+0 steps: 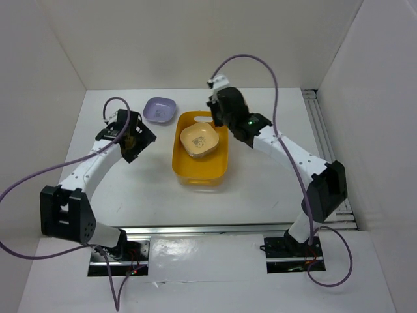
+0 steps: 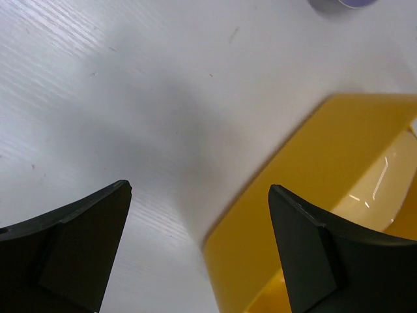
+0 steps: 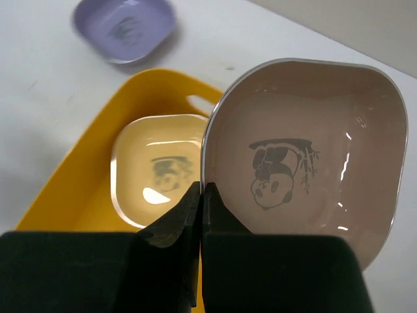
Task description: Place the plates into the plastic bin on the countertop
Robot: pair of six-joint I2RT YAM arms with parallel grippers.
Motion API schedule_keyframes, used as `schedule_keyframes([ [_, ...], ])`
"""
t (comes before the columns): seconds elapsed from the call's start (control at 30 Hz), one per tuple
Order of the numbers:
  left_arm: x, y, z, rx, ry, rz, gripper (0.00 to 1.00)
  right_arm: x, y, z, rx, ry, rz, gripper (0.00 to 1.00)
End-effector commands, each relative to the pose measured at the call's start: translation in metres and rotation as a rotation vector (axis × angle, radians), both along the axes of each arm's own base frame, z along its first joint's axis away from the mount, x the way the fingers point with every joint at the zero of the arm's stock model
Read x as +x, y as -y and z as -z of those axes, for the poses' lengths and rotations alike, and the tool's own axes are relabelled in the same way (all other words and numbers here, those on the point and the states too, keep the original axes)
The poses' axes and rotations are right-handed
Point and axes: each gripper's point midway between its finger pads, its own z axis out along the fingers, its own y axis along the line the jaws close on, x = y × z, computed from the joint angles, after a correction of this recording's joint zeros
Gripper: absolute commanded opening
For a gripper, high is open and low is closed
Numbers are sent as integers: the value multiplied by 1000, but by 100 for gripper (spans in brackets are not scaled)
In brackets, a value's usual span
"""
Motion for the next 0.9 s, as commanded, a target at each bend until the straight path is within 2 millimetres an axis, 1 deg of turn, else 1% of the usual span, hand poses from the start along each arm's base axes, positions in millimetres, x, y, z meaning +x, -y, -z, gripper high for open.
schedule_keyframes([
  [0.0,24,-11,3,-54,20,7,100,-11,-51,-12,-74,59,-183,0],
  [0.03,27,-13,10,-65,5,2,100,-13,-65,2,-106,37,-206,0],
  [0.07,29,-15,13,-73,2,6,100,-14,-70,9,-136,23,-217,0],
  [0.1,32,-18,15,-80,2,1,100,-13,-79,6,-131,31,-229,0],
  [0.13,29,-18,19,-79,-10,1,100,-13,-87,16,-158,23,-235,0],
  [0.17,31,-16,23,-86,-16,6,100,-12,-89,21,-166,12,-236,0],
  [0.2,25,-16,32,-85,-40,5,100,-12,-94,22,-173,10,-238,0],
  [0.23,28,-16,33,-85,-33,5,100,-8,-95,38,-197,-13,-232,0],
  [0.27,25,-16,38,-85,-45,5,100,-10,-101,41,-194,-18,-231,0],
  [0.3,27,-16,41,-85,-46,5,100,-8,-100,46,-206,-23,-219,0],
  [0.33,27,-16,41,-85,-46,5,100,-5,-103,53,-213,-31,-220,10],
  [0.37,27,-20,41,-85,-46,-5,100,-5,-103,58,-219,-38,-221,17],
  [0.4,27,-20,41,-85,-46,-5,100,-7,-109,52,-211,-28,-230,22],
  [0.43,27,-20,44,-85,-55,-5,100,-5,-111,55,-213,-30,-231,32],
  [0.47,30,-23,43,-85,-46,-14,100,-9,-118,53,-202,-25,-252,56],
  [0.5,30,-23,46,-85,-55,-14,100,-9,-121,52,-192,-20,-261,62],
  [0.53,30,-28,46,-85,-54,-26,100,-11,-126,40,-180,8,-272,64],
  [0.57,35,-28,50,-85,-57,-27,100,-14,-131,29,-161,32,-281,70],
  [0.6,37,-31,52,-85,-57,-36,100,-14,-134,25,-151,36,-291,80],
  [0.63,42,-35,52,-86,-49,-46,100,-20,-139,11,-130,56,-308,90],
  [0.67,45,-35,59,-86,-58,-47,100,-29,-144,-9,-104,88,-324,94],
  [0.7,47,-35,63,-85,-61,-47,100,-34,-146,-23,-81,114,-333,100],
  [0.73,57,-41,60,-79,-31,-60,100,-40,-148,-35,-59,139,-340,100],
  [0.77,64,-44,60,-88,-19,-67,100,-49,-140,-53,-39,170,-329,100],
  [0.8,67,-46,71,-100,-34,-68,100,-56,-139,-60,-24,186,-336,100],
  [0.83,74,-40,72,-128,-20,-46,100,-63,-138,-70,-2,210,-343,100],
  [0.87,88,-44,69,-139,20,-50,100,-70,-126,-74,12,215,-330,100],
])
